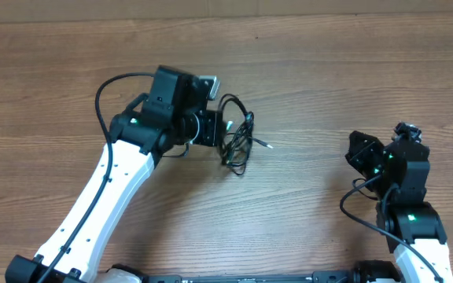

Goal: Untangle cables

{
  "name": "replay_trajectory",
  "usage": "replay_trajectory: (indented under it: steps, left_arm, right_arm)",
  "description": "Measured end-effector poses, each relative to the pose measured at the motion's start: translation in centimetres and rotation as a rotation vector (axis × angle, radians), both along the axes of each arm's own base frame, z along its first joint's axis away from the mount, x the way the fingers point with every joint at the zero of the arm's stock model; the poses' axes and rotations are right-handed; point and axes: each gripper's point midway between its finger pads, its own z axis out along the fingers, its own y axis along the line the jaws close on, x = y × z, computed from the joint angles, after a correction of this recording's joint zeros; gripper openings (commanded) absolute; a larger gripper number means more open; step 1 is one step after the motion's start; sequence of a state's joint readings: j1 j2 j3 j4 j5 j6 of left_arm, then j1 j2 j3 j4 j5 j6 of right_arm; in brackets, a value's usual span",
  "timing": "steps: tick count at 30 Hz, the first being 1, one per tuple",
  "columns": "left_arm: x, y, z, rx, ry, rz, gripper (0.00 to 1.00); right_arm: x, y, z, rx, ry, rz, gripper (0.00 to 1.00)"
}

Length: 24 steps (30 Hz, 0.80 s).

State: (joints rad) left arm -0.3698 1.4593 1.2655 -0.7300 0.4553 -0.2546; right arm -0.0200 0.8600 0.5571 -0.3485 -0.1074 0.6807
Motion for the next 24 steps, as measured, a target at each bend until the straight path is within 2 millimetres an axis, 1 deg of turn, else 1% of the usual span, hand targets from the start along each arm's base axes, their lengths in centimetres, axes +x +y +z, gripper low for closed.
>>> replay_trajectory:
  steps: [1,2,4,5,7,9,15,17,21,24]
  left_arm:
    - [0.3,-0.9,1.3,-0.061,-0.045,-0.041,0.04]
    - [0.2,-1.7,2.5,-0.114,-0.079,-0.085,0.04]
    - [-0.2,-2.7,4.3,-0.188,-0.116,-0.146,0.04]
    - [-0.4,-3.1,5.0,-0.22,-0.133,-0.175,0.04]
    - [-0.8,-3.9,6.2,-0.28,-0.162,-0.233,0.04]
    - [-1.3,-4.5,7.1,-0.327,-0.174,-0.28,0.04]
    - [-2.1,-6.0,10.8,-0.478,-0.253,-0.399,0.04]
    - [-2.3,-6.3,11.8,-0.517,-0.272,-0.424,0.04]
    - [-2.8,-6.6,12.7,-0.57,-0.238,-0.434,0.04]
    - [-3.2,-6.7,13.4,-0.602,-0.23,-0.456,0.04]
  right_arm:
    - [0.1,0.8,-0.1,0.013,-0.001,0.046,0.36]
    - [0.3,2.2,0.0,0.04,-0.01,0.134,0.47]
    - [0.2,3.9,0.1,0.069,-0.019,0.233,0.54]
    - [0.1,5.4,0.3,0.087,-0.037,0.336,0.57]
    - [-0.5,7.4,0.4,0.125,-0.049,0.471,0.59]
    - [-1.2,8.9,0.2,0.158,-0.048,0.575,0.59]
    - [-2.4,12.5,0.0,0.195,-0.063,0.777,0.61]
    - [-2.6,13.7,0.5,0.191,-0.095,0.829,0.66]
    - [-2.3,15.0,2.1,0.179,-0.179,0.872,0.67]
    - [-1.4,15.0,2.3,0.191,-0.166,0.8,0.68]
